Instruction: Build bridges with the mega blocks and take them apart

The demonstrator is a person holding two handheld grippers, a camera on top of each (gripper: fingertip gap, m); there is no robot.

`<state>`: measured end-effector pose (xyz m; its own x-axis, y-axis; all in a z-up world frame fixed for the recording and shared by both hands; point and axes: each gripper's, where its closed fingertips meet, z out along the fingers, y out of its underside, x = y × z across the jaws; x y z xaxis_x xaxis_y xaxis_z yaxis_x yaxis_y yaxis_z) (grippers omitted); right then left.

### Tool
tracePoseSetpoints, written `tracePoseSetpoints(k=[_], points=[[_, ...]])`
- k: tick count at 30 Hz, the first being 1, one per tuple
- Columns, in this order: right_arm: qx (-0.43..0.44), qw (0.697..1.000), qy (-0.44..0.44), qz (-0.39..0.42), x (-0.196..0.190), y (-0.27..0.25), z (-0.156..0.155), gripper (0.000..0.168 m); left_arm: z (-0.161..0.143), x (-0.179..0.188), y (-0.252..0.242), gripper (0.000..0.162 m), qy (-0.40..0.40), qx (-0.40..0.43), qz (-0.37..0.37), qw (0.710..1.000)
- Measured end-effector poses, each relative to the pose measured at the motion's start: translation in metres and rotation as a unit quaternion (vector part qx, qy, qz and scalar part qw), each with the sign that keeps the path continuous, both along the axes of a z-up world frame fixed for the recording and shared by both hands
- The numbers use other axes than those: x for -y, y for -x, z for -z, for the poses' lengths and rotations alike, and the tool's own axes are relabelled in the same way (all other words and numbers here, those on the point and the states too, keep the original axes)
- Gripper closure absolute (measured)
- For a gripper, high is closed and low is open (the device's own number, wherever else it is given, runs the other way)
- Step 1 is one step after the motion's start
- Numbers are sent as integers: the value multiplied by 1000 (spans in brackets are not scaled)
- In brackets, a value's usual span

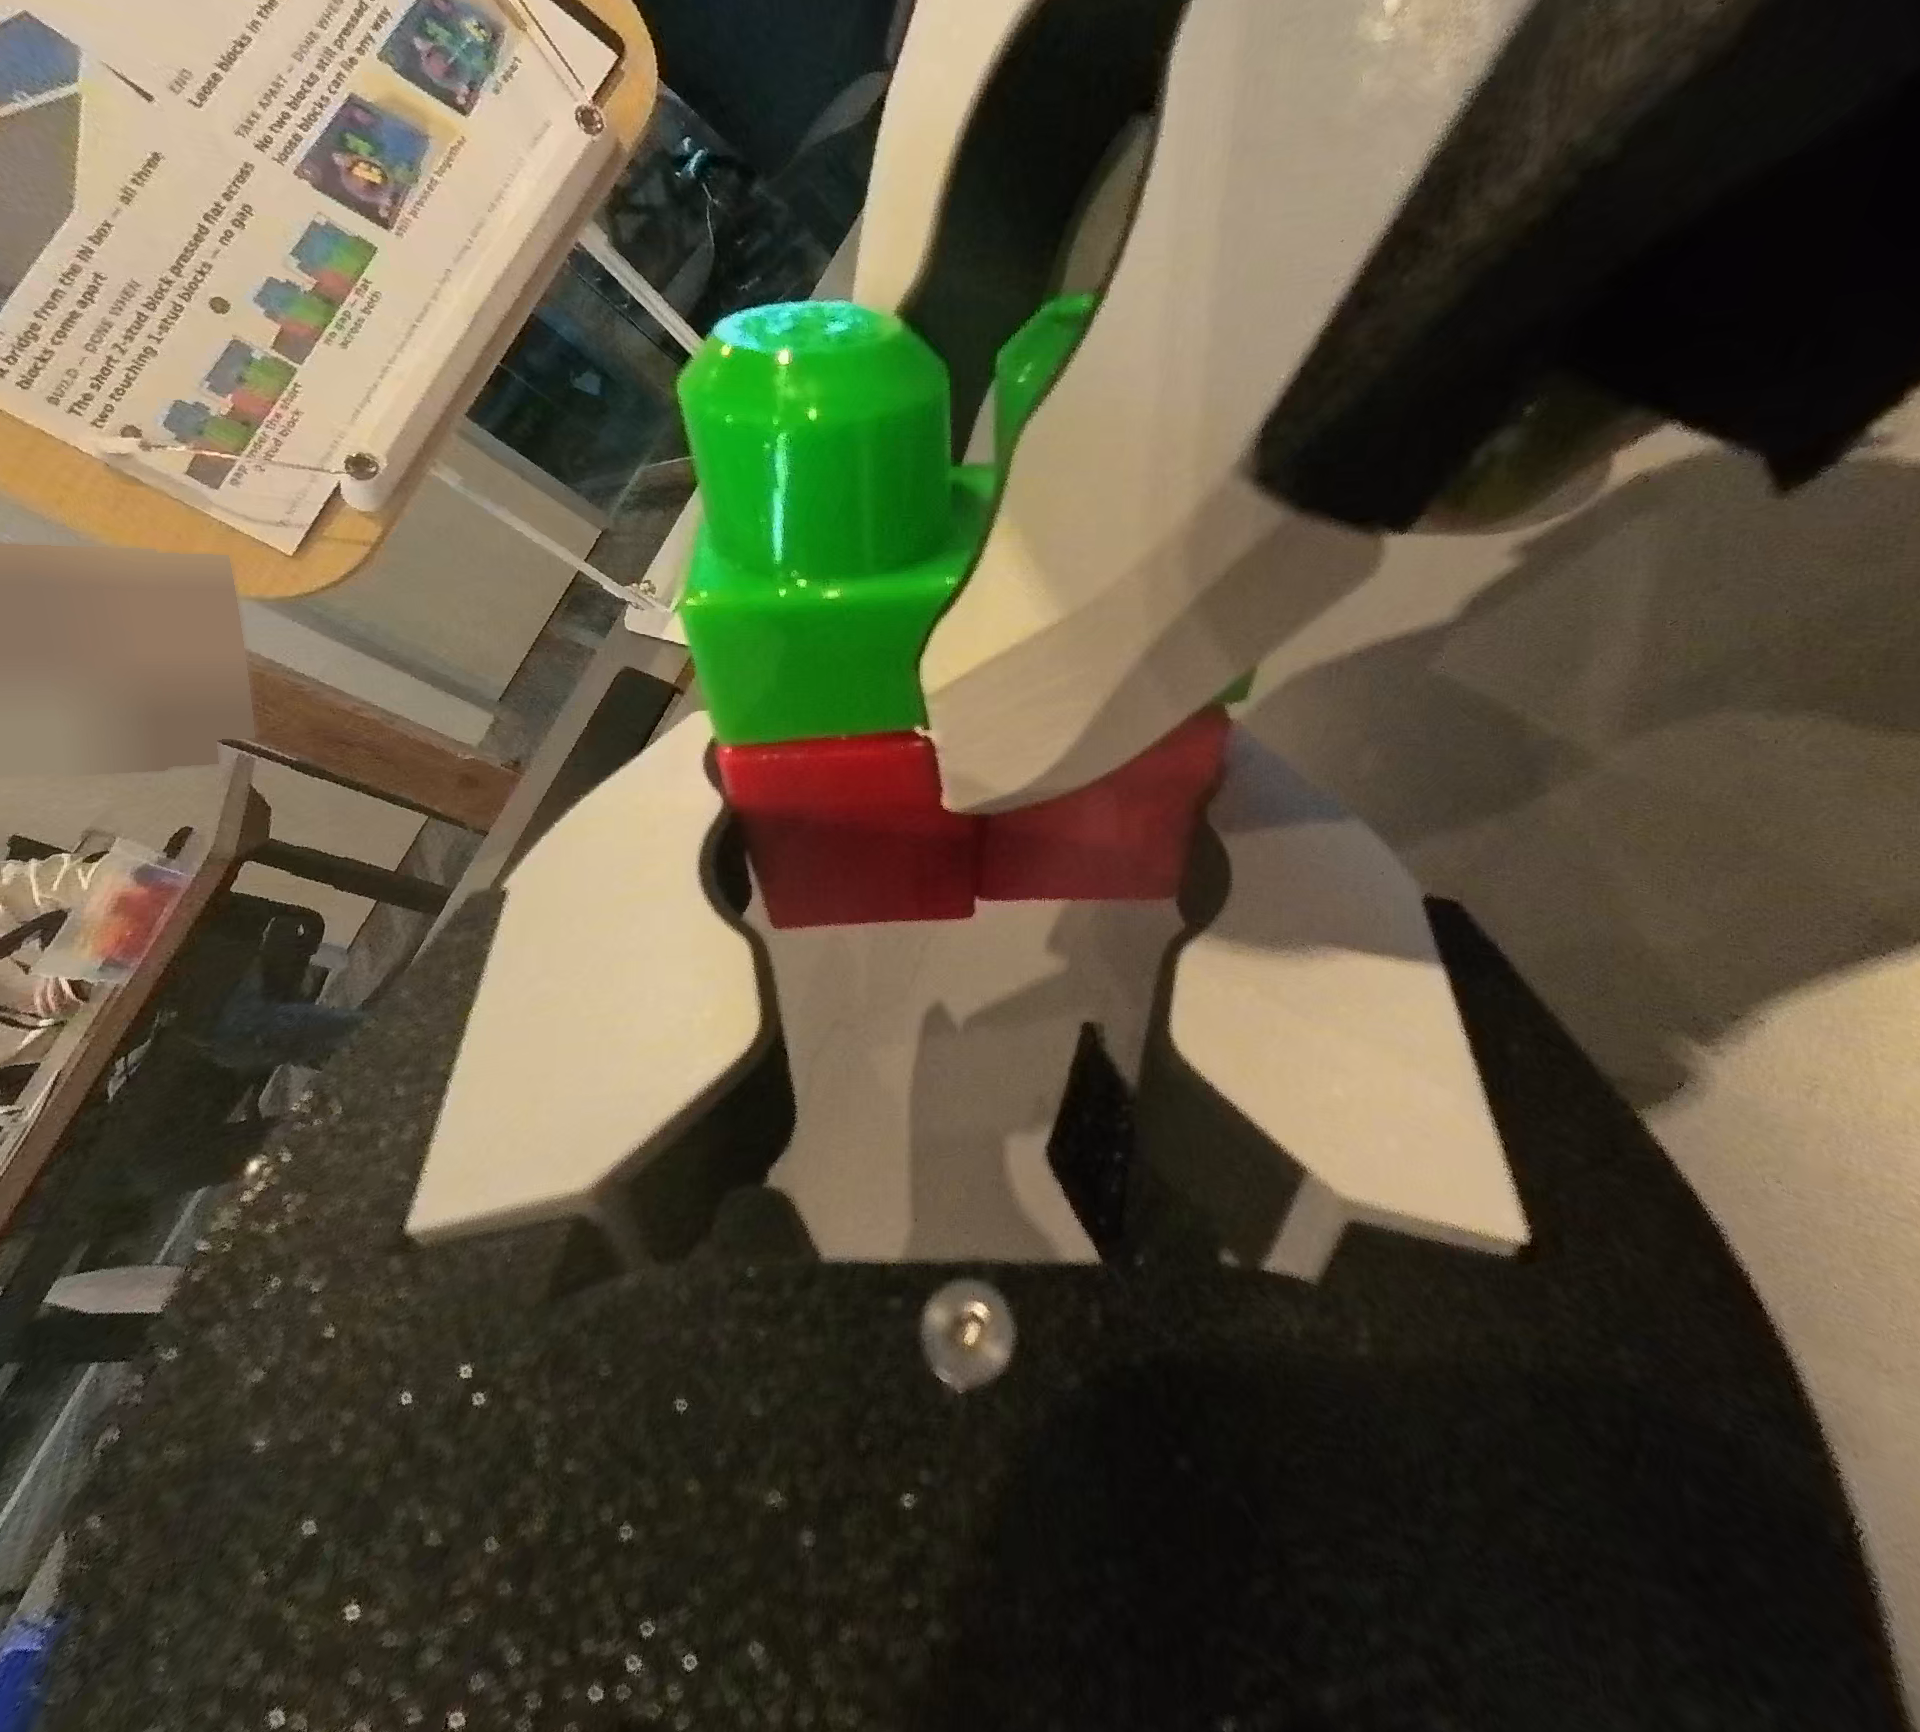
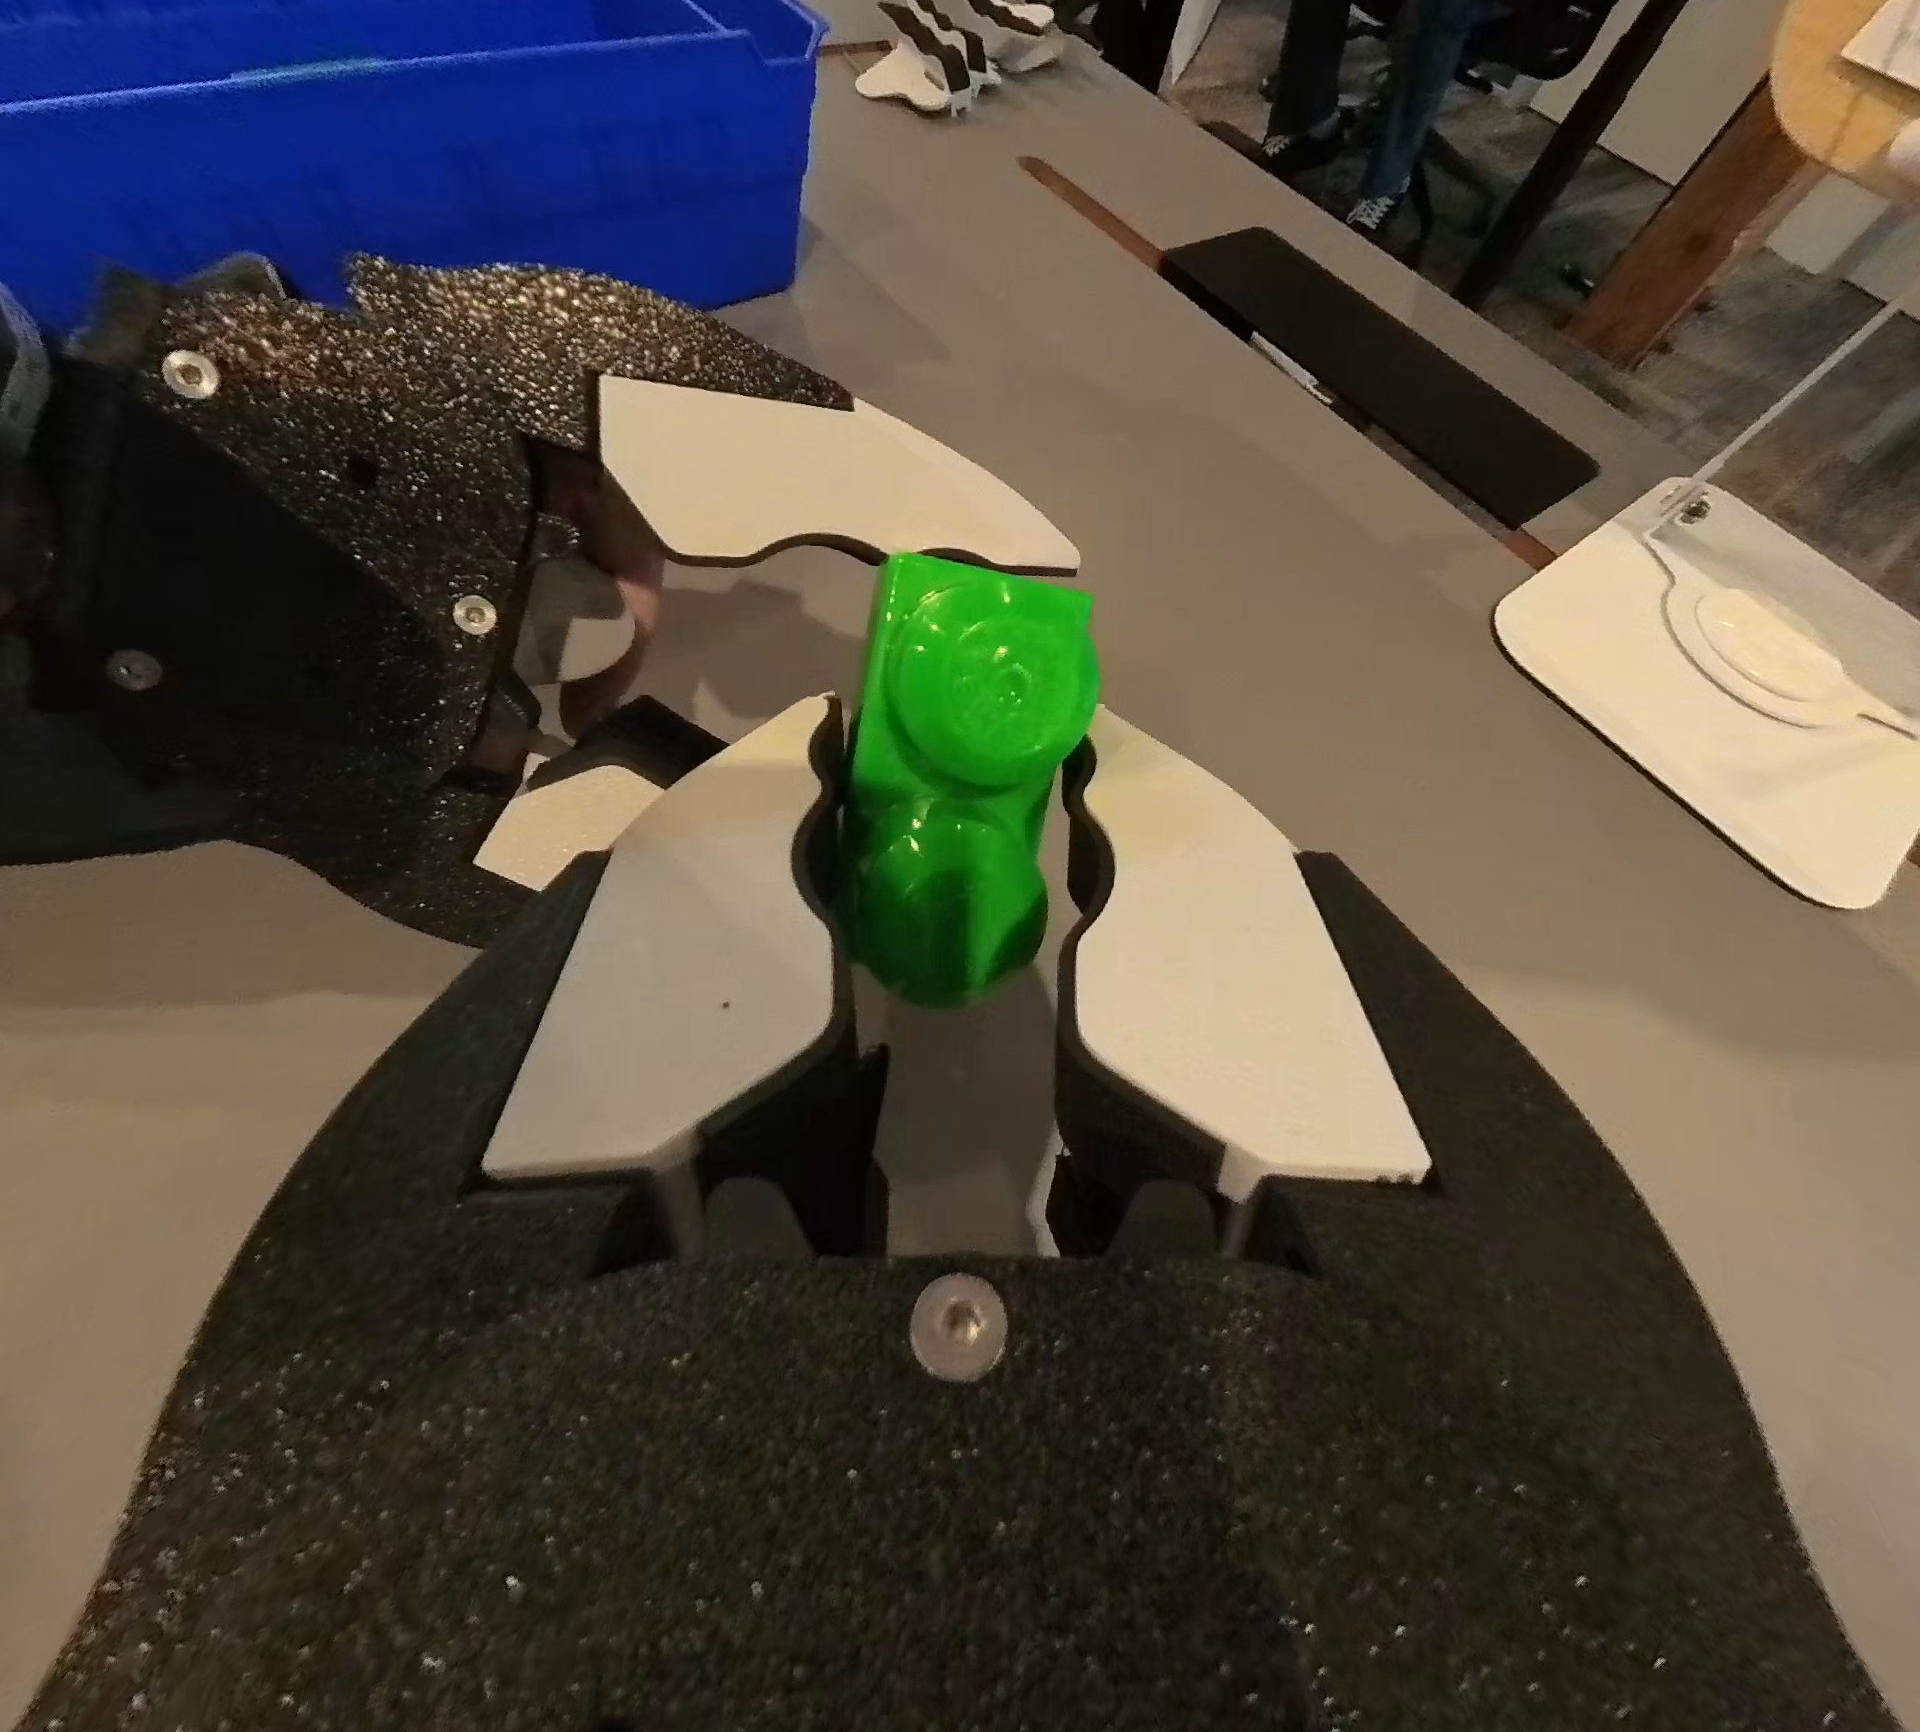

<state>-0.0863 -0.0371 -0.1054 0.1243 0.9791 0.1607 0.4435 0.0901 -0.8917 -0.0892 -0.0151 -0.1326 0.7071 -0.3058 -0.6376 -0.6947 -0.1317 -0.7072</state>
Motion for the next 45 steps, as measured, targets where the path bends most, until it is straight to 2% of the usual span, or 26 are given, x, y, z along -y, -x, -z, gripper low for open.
tracePoseSetpoints(k=[13,26,34,37,45], points=[[-7,999,28,-13,-1,-3,6,128,7,-1,-6,81,10,21,23,999],[-25,999,37,-17,0,-5,2,129,1,-1,-9,81,-12,12,30,999],[-26,998,49,-41,-1,-14,-1,123,3,1,-11,81,-13,-17,32,999],[-27,996,66,-60,2,-16,-1,131,4,0,-11,81,-12,-20,32,999],[-61,993,95,-38,4,-12,-9,135,-4,0,-5,82,-34,-34,8,999]])
